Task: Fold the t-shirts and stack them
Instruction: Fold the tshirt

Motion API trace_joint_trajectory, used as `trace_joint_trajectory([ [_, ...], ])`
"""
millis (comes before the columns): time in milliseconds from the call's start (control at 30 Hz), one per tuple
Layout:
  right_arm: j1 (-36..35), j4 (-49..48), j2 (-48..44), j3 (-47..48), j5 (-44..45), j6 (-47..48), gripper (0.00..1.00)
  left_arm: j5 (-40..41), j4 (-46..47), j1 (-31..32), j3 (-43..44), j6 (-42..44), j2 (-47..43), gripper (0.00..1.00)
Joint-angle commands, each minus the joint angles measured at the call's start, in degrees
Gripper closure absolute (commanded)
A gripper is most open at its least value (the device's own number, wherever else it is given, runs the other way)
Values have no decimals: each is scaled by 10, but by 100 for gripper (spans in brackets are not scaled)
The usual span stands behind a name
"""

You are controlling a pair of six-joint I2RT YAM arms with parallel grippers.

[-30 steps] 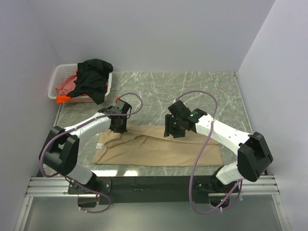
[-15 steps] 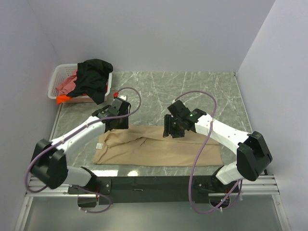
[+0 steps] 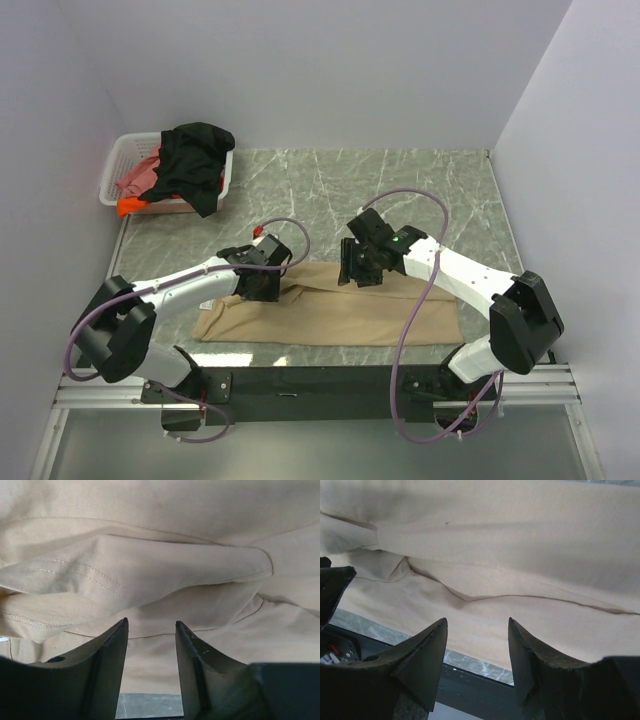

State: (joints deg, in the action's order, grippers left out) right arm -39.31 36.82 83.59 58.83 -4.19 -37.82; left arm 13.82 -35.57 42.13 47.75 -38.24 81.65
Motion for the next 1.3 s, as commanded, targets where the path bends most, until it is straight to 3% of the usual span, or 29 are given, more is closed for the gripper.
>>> trace_joint_trajectory([
  [0,3,-11,-7,1,1,3,41,30,11,1,10,-18,2,51],
  [333,4,-10,-9,2,2,3,41,58,42,1,-1,-24,32,49],
  [667,4,-11,-8,1,1,5,41,101,49,-4,17,-36,43,56],
  [867,4,-12,-8,0,0,4,41,106,54,-4,23,-39,43,66],
  [1100,4,-13,-4,3,-2,6,41,104,53,-4,25,-37,42,90],
  [1267,4,-12,-3,4,-2,6,41,77,31,-5,31,-29,26,99],
])
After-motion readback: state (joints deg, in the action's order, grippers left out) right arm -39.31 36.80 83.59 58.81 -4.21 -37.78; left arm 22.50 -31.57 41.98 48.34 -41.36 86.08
